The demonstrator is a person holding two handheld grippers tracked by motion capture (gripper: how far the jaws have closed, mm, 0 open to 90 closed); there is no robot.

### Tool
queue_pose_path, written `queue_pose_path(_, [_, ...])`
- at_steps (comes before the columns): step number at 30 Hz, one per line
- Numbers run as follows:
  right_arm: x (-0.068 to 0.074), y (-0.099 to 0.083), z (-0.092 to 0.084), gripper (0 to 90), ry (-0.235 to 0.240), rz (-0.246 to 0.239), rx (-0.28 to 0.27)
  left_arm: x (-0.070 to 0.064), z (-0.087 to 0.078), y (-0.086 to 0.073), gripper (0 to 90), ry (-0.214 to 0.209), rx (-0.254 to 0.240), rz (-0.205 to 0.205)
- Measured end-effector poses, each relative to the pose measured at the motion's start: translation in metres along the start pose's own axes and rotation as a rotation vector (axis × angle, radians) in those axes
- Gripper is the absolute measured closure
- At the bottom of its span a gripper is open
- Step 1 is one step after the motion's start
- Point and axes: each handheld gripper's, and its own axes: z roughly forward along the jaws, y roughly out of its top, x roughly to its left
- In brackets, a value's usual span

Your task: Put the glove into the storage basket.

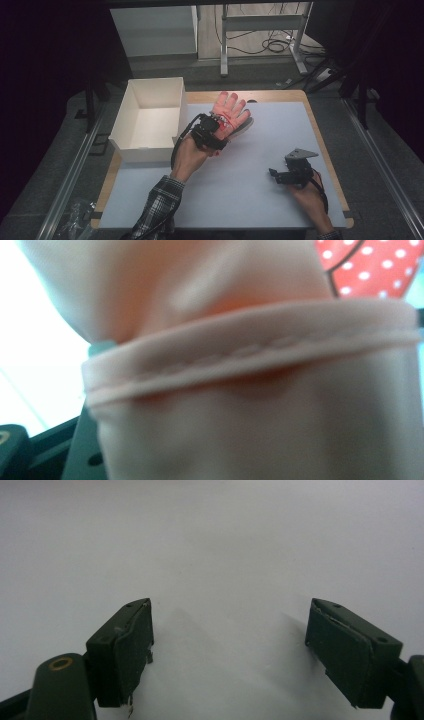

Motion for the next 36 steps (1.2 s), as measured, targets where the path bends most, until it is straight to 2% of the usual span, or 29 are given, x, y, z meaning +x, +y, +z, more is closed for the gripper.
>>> queue_pose_path(19, [0.000,0.000,0.000,19.5,0.000,0.000,-0.002,0.034,-0.039,0.027,39.4,0.068,-0.030,-0.083])
queue_pose_path(27, [0.000,0.000,0.000,19.5,0.000,-0.001,-0.002,0.051,-0.056,0.029,39.4,0.108,-0.048,-0.142])
queue_pose_path(36, [0.000,0.000,0.000,19.5,0.000,0.000,-0.002,0.077,-0.079,0.022,39.4,0.166,-0.072,-0.210])
